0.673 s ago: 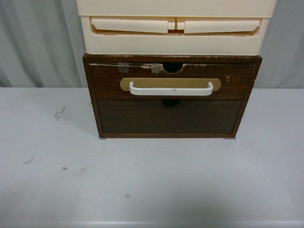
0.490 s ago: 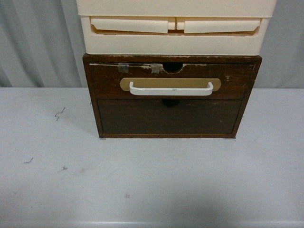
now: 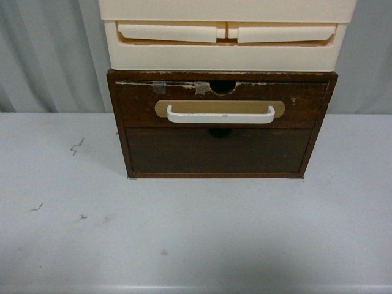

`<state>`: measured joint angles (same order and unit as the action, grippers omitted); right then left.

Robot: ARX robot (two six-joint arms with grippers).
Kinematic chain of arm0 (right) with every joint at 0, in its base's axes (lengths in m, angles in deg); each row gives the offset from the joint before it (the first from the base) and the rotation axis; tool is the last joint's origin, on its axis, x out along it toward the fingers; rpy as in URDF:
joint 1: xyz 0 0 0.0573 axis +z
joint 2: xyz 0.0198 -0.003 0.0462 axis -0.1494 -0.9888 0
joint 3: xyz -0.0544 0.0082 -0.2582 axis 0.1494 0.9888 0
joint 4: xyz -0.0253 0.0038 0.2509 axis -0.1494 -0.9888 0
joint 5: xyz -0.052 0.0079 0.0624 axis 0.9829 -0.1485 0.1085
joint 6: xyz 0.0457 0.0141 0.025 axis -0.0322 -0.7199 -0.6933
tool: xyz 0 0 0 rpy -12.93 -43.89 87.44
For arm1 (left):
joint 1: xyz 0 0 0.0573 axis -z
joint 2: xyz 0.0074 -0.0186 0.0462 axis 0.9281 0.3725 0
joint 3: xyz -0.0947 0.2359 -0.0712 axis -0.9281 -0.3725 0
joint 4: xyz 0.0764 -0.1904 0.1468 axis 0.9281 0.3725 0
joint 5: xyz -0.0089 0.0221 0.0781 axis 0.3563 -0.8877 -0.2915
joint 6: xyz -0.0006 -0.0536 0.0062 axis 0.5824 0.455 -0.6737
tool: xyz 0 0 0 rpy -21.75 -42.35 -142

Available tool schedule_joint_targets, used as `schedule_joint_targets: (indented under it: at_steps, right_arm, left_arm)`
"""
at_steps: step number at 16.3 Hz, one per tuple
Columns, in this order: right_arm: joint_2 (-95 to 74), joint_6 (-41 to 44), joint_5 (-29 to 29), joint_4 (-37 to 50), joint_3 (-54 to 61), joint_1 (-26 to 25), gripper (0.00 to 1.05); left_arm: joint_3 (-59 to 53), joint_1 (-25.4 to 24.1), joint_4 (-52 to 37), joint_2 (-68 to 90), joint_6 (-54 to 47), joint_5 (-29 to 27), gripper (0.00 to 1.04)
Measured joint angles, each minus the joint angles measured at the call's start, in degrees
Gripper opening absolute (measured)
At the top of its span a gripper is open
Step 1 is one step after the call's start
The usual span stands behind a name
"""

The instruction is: Open drawer

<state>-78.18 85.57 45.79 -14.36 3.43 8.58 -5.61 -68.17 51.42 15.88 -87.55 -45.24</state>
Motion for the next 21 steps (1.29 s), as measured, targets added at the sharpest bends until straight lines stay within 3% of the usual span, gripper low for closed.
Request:
schedule_joint_targets:
  at_steps: [3, 4, 5, 6, 8, 10, 13, 16, 21]
  right_arm:
    - [0.0, 0.0, -0.02, -0.02, 0.0, 0.0, 0.98]
    - [-4.04, 3.02, 1.49, -9.25, -3.1, -0.61, 0.98]
    - [-14.43, 4.31, -1.75, -11.13, -6.38, -5.55, 0.98]
    - [-21.7, 3.48, -6.84, -7.26, -7.74, -10.08, 0.98]
    - [-37.9, -2.38, -17.51, 3.5, -9.92, -14.67, 0.98]
    - [-55.01, -8.87, -25.11, 14.21, -11.37, -11.69, 0.98]
    - [-77.26, -19.34, -32.65, 31.76, -17.9, -4.66, 0.98]
    - [-93.88, -32.7, -35.91, 45.38, -24.83, 1.25, 0.98]
    - [-112.21, -53.83, -33.51, 60.35, -36.85, 4.7, 0.98]
  left_arm:
    - [0.0, 0.0, 0.0, 0.0, 0.0, 0.0, 0.98]
    - [2.19, 1.42, 7.48, 1.95, 0.15, -3.98, 0.98]
    - [7.85, 6.64, 16.94, 12.28, 2.47, -11.47, 0.98]
    - [12.09, 10.16, 18.05, 22.08, 6.38, -12.98, 0.98]
    - [15.78, 11.8, 7.85, 35.95, 16.9, -7.23, 0.98]
    - [18.08, 13.68, -5.99, 52.06, 29.42, -0.35, 0.98]
    - [22.12, 15.72, -23.67, 73.07, 41.57, 4.11, 0.98]
    - [28.48, 16.68, -37.79, 90.49, 52.28, 10.62, 0.98]
    - [39.3, 18.08, -47.52, 103.82, 62.45, 15.63, 0.98]
